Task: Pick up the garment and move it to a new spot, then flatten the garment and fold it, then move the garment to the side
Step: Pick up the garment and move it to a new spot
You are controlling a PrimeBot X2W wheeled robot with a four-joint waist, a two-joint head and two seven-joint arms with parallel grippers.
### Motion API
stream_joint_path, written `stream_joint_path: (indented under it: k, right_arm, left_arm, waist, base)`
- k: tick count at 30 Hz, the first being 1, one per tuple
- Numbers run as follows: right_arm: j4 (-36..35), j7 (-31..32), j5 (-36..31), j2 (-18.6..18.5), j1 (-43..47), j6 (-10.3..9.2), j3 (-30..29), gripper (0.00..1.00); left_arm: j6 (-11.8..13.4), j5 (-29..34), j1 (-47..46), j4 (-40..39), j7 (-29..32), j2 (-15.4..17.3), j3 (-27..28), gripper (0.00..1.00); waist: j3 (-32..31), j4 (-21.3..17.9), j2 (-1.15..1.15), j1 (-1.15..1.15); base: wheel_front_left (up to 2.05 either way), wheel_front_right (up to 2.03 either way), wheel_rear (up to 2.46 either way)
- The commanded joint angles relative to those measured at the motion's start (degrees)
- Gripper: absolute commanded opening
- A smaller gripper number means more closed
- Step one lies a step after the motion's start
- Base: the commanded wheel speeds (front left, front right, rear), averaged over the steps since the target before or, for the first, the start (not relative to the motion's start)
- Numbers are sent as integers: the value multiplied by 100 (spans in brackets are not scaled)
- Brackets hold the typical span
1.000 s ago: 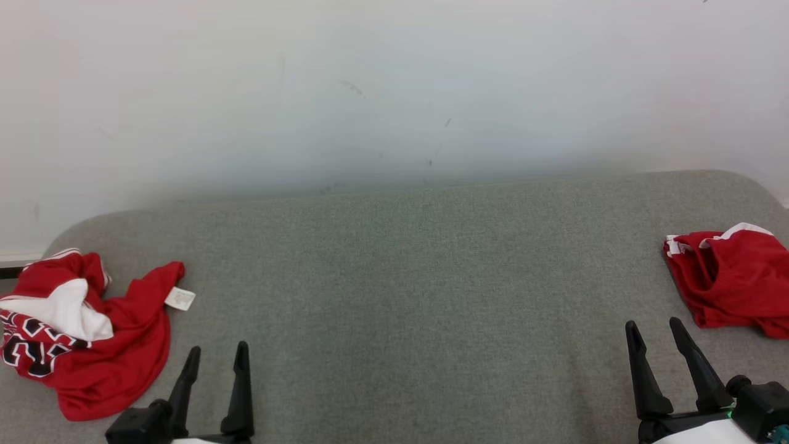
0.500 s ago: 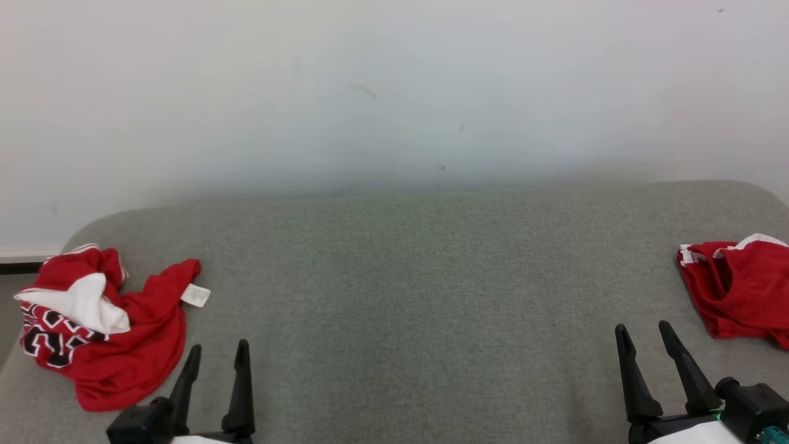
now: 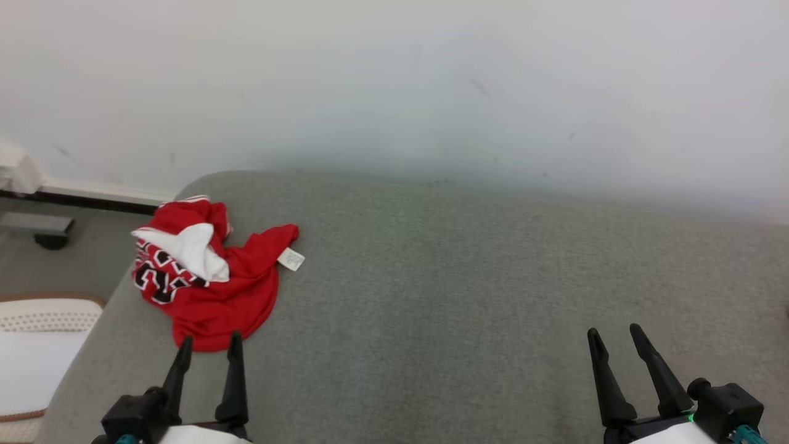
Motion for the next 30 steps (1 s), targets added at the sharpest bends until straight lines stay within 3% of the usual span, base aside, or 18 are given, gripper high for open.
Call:
stream_joint_path:
  k: [1,8,14,23,30]
  right_arm:
    - [28,-13,36,6,-43,-11,20,100]
    - [59,-9,59,68,-130,-11,141,100]
    - [86,-6,60,87,-157,-11,209,100]
    - [69,-7,60,61,-237,-11,335,100]
    - [10,-7,-15,-80,-451,-11,340,100]
  left_arm:
    - [20,74,-43,25,2,21,25,100]
    - [-3,161,-91,96,1,19,175,100]
    - [-49,157,-141,167,1,19,225,100]
    - [-97,197,-521,329,23,120,258,100]
    - [-167,52,-1622,586,1088,564,272,100]
  waist:
    - [27,348,0,0]
    - [23,931,0,0]
    - [28,1117,0,0]
    - [117,1010,0,0]
    - [537,663,0,0]
  base:
    - [0,0,0]
    - [0,0,0]
    - [0,0,0]
    - [0,0,0]
    - [0,0,0]
